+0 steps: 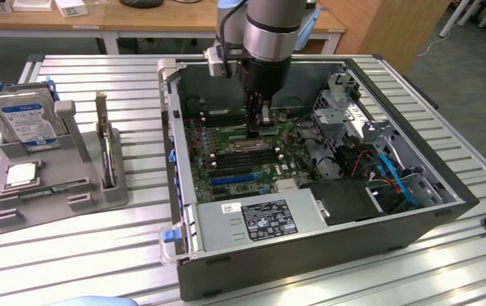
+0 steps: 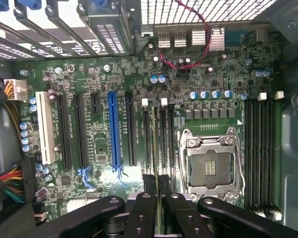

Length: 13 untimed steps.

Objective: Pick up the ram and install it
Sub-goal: 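Insert the ram into the slot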

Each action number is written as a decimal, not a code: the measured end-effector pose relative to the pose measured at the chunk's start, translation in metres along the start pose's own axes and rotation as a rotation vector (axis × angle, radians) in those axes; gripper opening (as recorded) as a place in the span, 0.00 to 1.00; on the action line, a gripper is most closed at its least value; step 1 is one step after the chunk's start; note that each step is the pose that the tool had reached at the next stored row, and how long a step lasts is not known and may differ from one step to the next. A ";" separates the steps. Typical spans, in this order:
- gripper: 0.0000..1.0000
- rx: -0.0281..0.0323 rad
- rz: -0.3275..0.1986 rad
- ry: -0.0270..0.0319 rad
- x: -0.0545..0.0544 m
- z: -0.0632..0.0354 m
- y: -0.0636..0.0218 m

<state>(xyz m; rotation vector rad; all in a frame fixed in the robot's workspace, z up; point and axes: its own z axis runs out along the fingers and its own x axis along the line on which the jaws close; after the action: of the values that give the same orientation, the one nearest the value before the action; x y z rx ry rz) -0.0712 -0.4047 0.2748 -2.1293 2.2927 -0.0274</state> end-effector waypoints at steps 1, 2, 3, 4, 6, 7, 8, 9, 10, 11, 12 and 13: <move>0.13 0.0002 0.002 0.0001 0.000 0.0009 0.0000; 0.13 0.0005 0.005 0.0001 0.000 0.0019 0.0001; 0.13 0.0007 0.007 0.0001 0.000 0.0028 0.0001; 0.13 0.0011 0.009 0.0000 -0.001 0.0038 0.0002; 0.13 0.0015 0.012 0.0001 -0.001 0.0058 0.0001; 0.13 0.0019 0.012 0.0002 -0.001 0.0070 0.0002; 0.13 0.0024 0.013 0.0000 -0.002 0.0083 0.0002; 0.13 0.0026 0.013 0.0000 -0.002 0.0096 0.0002; 0.13 0.0028 0.013 0.0000 -0.002 0.0109 0.0002; 0.13 0.0030 0.013 0.0001 -0.002 0.0122 0.0003; 0.13 0.0032 0.013 0.0000 -0.002 0.0135 0.0003; 0.13 0.0033 0.013 -0.0001 -0.002 0.0148 0.0003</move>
<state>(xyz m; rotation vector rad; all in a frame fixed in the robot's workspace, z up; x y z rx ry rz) -0.0710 -0.4027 0.2600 -2.1131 2.3044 -0.0309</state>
